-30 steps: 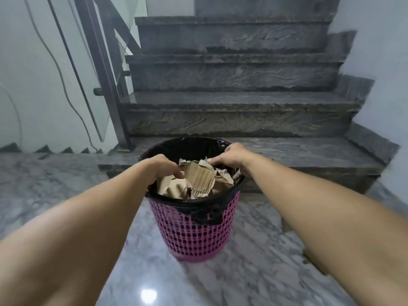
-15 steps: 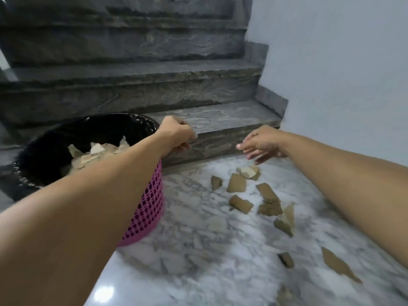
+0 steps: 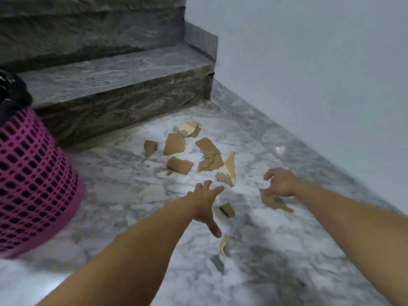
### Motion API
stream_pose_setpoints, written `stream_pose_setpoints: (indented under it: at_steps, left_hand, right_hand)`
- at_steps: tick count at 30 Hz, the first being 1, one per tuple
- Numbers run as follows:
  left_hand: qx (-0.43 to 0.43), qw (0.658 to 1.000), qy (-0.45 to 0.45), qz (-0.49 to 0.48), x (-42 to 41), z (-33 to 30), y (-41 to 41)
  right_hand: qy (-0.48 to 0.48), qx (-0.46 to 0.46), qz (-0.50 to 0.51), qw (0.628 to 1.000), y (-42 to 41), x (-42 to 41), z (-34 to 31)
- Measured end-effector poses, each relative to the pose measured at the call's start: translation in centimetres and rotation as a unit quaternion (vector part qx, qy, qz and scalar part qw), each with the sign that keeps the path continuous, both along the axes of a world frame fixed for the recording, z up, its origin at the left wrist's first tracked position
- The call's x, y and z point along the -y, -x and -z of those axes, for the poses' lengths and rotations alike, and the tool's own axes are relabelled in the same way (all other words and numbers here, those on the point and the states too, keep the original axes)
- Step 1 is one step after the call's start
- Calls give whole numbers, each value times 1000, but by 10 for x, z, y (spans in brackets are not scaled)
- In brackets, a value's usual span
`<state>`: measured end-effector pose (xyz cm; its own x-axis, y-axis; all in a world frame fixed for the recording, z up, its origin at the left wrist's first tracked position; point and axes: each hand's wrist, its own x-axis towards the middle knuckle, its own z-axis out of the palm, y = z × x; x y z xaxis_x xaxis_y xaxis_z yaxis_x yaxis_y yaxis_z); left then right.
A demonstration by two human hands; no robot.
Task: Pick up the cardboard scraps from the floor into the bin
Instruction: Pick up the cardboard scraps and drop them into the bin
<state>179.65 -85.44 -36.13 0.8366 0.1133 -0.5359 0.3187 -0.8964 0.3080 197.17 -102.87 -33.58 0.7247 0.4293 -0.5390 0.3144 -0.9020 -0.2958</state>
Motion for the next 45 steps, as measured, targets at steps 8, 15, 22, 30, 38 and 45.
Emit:
stream_pose_setpoints:
  at_steps: [8,15,22,30,38,45]
  left_hand:
    - [49,987,-90,124,47,58,-8]
    - [99,994,51,21,42,64,-13]
    - [110,988,92,-64,32,69,-8]
    - [178,939,114,-272,-38,43,-30]
    - [204,906,68,-364,-118,42,-49]
    - [189,920,5,-345,-142,63,-58]
  right_hand:
    - [50,54,-23,997,-6,48,72]
    - [3,87,41,995,-7,36,86]
    - [-76,36,56,995,-14,-2,72]
    - [-148,-58,144,977,-19,-86,68]
    - [-106,23,169,980,-11,-161,78]
    - [-28,62,152,986,-5,-197,81]
